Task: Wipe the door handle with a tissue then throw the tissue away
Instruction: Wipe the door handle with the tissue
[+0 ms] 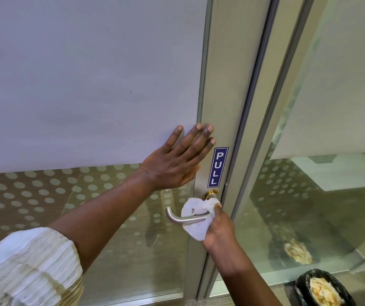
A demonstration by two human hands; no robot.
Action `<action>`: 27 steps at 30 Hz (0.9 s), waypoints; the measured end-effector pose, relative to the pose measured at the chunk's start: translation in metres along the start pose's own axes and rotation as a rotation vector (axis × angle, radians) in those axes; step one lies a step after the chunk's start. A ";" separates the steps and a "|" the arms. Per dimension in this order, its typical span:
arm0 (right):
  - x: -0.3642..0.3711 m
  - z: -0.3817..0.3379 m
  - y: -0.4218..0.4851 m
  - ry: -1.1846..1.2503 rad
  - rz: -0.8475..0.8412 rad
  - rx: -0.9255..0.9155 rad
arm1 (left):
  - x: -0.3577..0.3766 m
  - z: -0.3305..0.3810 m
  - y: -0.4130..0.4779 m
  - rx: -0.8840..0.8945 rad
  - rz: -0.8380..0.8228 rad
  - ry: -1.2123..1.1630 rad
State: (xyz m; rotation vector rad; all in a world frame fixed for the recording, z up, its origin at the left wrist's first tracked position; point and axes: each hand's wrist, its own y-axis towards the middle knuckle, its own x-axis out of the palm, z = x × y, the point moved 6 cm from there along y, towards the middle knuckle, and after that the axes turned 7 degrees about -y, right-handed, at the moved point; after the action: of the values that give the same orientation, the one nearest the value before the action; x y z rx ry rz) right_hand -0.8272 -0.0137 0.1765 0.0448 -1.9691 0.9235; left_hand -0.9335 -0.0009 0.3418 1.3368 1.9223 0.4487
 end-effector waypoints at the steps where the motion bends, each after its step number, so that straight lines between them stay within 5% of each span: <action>1: 0.000 0.000 0.004 -0.060 0.051 -0.033 | 0.000 0.000 0.000 -0.001 0.005 -0.001; 7: 0.002 0.033 -0.001 -0.074 0.245 -0.279 | -0.001 0.000 -0.001 -0.002 0.014 -0.011; 18: -0.008 -0.017 0.018 -0.238 0.065 -0.074 | 0.001 0.000 -0.001 0.000 0.005 -0.023; 27: 0.013 0.052 -0.007 0.077 0.143 -0.078 | 0.002 -0.002 -0.002 0.003 -0.003 -0.035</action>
State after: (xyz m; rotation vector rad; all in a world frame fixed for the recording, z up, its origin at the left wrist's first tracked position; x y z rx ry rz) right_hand -0.8700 -0.0465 0.1760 -0.1754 -1.9541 0.9255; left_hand -0.9361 0.0000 0.3414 1.3355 1.8970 0.4187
